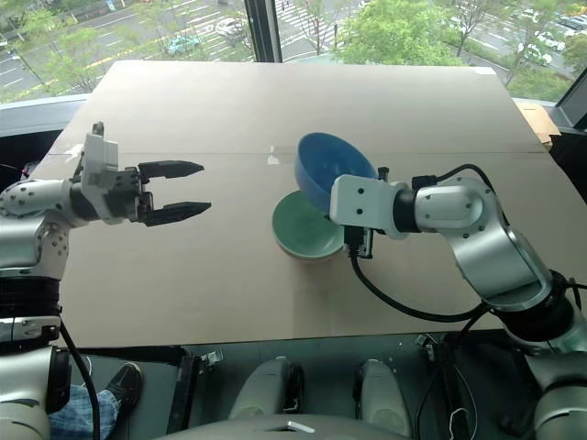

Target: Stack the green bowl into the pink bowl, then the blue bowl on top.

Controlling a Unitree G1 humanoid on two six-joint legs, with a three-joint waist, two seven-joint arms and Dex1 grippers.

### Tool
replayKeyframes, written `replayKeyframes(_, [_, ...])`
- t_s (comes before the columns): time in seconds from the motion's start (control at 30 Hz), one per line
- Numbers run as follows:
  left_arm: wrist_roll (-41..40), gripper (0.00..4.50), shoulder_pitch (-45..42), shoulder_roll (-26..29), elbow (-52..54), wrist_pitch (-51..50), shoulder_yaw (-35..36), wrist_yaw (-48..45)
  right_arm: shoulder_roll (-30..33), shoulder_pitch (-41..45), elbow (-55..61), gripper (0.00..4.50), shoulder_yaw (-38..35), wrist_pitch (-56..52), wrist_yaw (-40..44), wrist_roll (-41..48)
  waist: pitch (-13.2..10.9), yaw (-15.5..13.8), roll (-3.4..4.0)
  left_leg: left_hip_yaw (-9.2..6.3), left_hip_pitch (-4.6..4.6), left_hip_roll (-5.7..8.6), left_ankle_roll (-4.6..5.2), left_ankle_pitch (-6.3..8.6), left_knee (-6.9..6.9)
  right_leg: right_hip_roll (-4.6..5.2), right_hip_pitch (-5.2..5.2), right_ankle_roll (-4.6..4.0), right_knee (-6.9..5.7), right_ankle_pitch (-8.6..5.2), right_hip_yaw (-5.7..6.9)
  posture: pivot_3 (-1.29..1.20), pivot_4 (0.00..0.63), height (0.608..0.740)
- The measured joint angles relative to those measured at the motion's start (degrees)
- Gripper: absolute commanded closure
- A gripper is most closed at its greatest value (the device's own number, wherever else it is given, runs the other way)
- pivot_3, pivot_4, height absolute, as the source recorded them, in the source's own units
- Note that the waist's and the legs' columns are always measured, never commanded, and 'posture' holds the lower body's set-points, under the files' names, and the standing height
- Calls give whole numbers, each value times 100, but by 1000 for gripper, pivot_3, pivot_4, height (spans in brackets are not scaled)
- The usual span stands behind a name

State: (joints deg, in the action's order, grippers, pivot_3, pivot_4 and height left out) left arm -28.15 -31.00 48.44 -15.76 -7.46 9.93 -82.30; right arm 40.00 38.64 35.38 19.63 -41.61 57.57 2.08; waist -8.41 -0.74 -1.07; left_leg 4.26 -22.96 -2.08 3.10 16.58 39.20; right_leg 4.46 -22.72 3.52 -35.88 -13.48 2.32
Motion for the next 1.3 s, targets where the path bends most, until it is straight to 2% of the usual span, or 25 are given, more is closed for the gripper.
replayKeyframes(0.1, [7, 643, -71, -29, -71, 27, -51, -18, -173, 145, 155, 3320, 86, -225, -100, 53, 0, 2, 0, 0, -2, 1, 0, 0, 0, 0, 0, 0, 0, 0, 0, 0, 150, 738])
replayKeyframes(0.13, [6, 643, -85, -37, -86, 27, -66, -19, -218, 194, 223, 2834, 90, -304, -134, 81, 0, 2, 0, -1, -3, 1, 0, 0, 0, 0, 0, 0, -1, 0, 4, 0, 150, 738])
replayKeyframes(0.23, [17, 643, -137, -48, -143, 39, -97, -14, -287, 255, 405, 1822, 93, -539, -226, 163, 0, -1, -1, 0, -3, 1, 0, 0, 0, 0, 1, 0, 0, 0, 8, 0, 150, 738])
replayKeyframes(0.27, [19, 643, -137, -48, -145, 41, -97, -13, -293, 255, 409, 1732, 93, -551, -237, 165, 1, 0, -1, 0, -3, 1, 0, 0, 0, 0, 1, 0, 0, 0, 8, 0, 150, 738])
replayKeyframes(0.3, [48, 643, -142, -66, -160, 53, -105, -7, -351, 255, 416, 1208, 91, -592, -336, 172, 1, 6, -2, -1, -2, 3, 0, 0, 0, 0, 1, 0, 0, 0, 7, 0, 150, 738])
replayKeyframes(0.33, [66, 643, -141, -77, -164, 53, -117, -5, -377, 262, 420, 1009, 89, -654, -399, 190, 1, 8, -2, 0, -2, 3, 0, 0, 1, 0, 1, 0, -1, 0, 7, 0, 150, 738])
replayKeyframes(0.47, [117, 643, -104, -102, -147, 73, -149, 7, -427, 417, 488, 1009, -277, -1307, -501, 548, 2, 2, -3, -1, -2, 0, 0, 0, 1, 0, 1, 0, -1, 0, 8, 0, 150, 738])
replayKeyframes(0.53, [138, 643, -27, -121, -127, 136, -151, 21, -443, 407, 544, 1009, -745, -1698, -548, 857, 2, 0, -3, -2, -4, 0, 0, 0, -1, 0, 1, 0, -2, 0, 8, 0, 150, 738])
replayKeyframes(0.63, [179, 643, 81, -135, -112, 209, -145, 76, -489, 58, 605, 1009, -1564, -2034, -587, 1313, 6, -7, -10, -2, -8, 0, 0, 0, -4, 1, 3, 0, -1, 0, 13, 0, 150, 738])
replayKeyframes(0.7, [192, 643, 150, -145, -64, 260, -121, 125, -465, -450, 615, 1009, -2040, -1875, -552, 1556, 12, -16, -19, -2, -10, 1, 0, 0, -5, 1, 6, 0, 1, 0, 22, 0, 150, 738])
replayKeyframes(0.93, [204, 643, 643, -187, 188, 327, 51, 513, -213, -2579, 288, 1009, -3379, -710, -275, 2018, 12, -3, -19, -9, 2, -1, 1, 1, -6, 3, 4, 1, 4, 0, 3, 0, 150, 738])
replayKeyframes(1.07, [96, 643, 1366, -269, 839, 162, 243, 912, -415, -3710, -233, 1009, -4255, 410, 1, 2259, 12, -2, -19, -4, 9, -4, 1, 1, -5, 5, 5, 1, 3, 0, -8, 0, 150, 738])
replayKeyframes(1.13, [67, 643, 1789, -316, 1178, 101, 321, 1110, -414, -4158, -583, 1009, -4506, 992, 173, 2277, 13, 2, -21, -3, 20, -4, 1, 1, -4, 6, 11, 1, 2, 0, -11, 0, 150, 738])
replayKeyframes(1.3, [-62, 643, 2414, -435, 1736, -32, 476, 1478, -438, -4577, -1114, 1009, -4697, 1874, 476, 2489, 13, 4, -20, -3, 29, -8, -4, -2, -5, 3, 14, -1, -2, 0, -13, 0, 150, 738])
